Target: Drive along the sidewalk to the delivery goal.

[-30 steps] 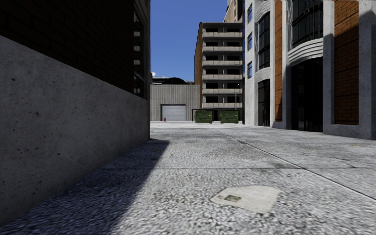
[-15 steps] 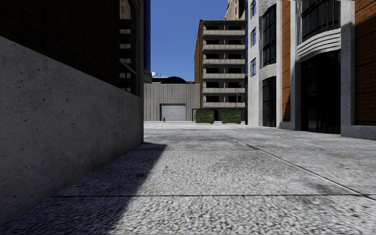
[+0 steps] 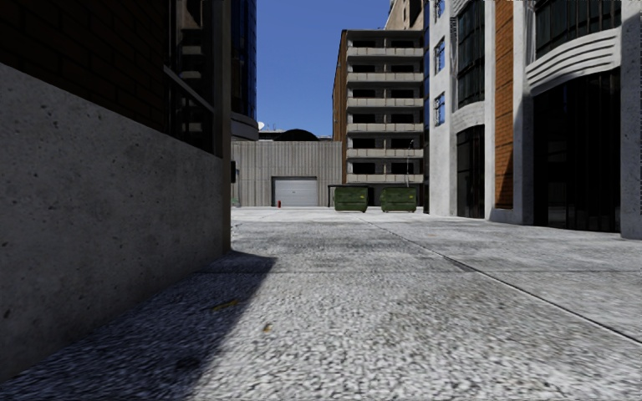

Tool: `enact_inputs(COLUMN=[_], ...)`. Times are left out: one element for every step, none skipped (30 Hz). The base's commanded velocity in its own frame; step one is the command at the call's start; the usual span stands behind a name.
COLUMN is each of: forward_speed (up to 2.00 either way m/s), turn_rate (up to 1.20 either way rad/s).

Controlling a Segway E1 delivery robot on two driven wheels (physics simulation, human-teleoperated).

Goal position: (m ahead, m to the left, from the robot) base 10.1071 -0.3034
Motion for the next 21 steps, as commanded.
enact_inputs(forward_speed=[2.0,2.0,2.0,2.0,2.0,2.0,2.0,2.0,2.0,2.0,2.0,2.0,2.0,2.0,2.0,2.0,2.0,2.0,2.0,2.0,2.0], turn_rate=[0.0,0.0,0.0,0.0,0.0,0.0,0.0,0.0,0.0,0.0,0.0,0.0,0.0,0.0,0.0,0.0,0.0,0.0,0.0,0.0,0.0])
